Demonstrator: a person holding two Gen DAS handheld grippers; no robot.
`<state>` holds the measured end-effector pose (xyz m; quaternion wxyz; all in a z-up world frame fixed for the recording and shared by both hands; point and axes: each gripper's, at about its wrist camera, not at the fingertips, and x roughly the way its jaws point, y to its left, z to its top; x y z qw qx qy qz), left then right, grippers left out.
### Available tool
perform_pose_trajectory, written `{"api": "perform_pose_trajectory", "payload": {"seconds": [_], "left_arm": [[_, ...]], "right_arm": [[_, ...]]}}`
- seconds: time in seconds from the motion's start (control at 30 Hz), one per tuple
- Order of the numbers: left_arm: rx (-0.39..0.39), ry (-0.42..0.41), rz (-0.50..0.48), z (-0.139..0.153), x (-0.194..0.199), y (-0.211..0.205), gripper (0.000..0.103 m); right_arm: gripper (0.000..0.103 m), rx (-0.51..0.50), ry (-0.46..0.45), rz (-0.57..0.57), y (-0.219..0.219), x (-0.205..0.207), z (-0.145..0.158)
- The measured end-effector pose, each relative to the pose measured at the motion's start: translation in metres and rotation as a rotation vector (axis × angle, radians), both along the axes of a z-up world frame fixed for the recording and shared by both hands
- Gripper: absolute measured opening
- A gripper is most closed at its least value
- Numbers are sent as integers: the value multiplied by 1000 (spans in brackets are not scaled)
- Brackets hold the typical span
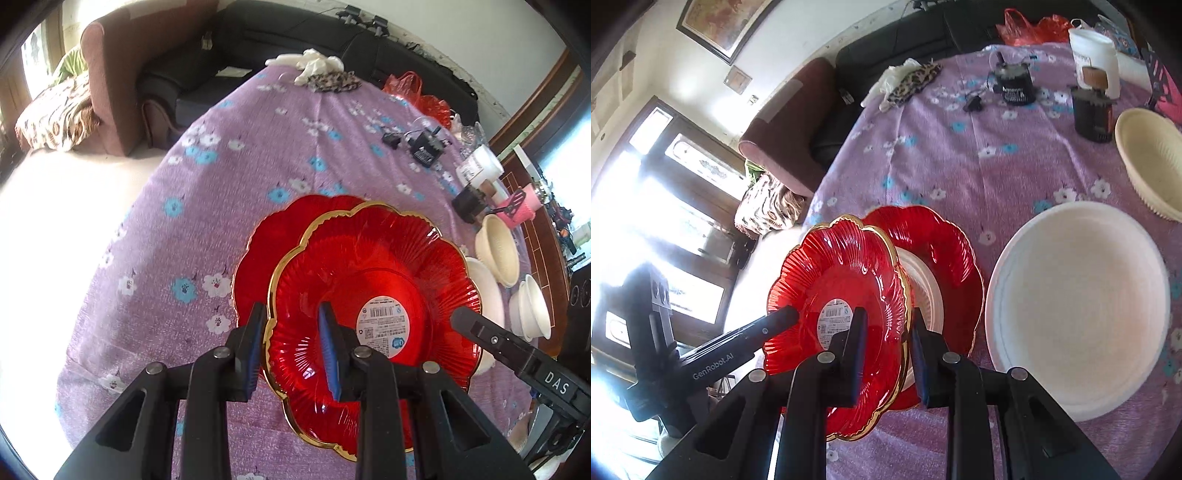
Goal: Organize plates and bowls
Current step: 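Carry the red plate and lower it onto the other red plate stack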
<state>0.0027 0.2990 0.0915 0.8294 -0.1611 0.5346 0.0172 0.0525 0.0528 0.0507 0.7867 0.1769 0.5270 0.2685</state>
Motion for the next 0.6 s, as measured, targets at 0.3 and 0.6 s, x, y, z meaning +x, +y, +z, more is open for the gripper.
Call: {"api": "perform_pose_trajectory", "payload": {"seconds": [0.3,0.6], "left_arm": [[-24,30,13,-20,10,6,26],[-37,23,30,-25,11,11,28]], "right_arm": [[26,-37,24,5,10,13,-20],[26,-71,9,5,18,16,-27]]}}
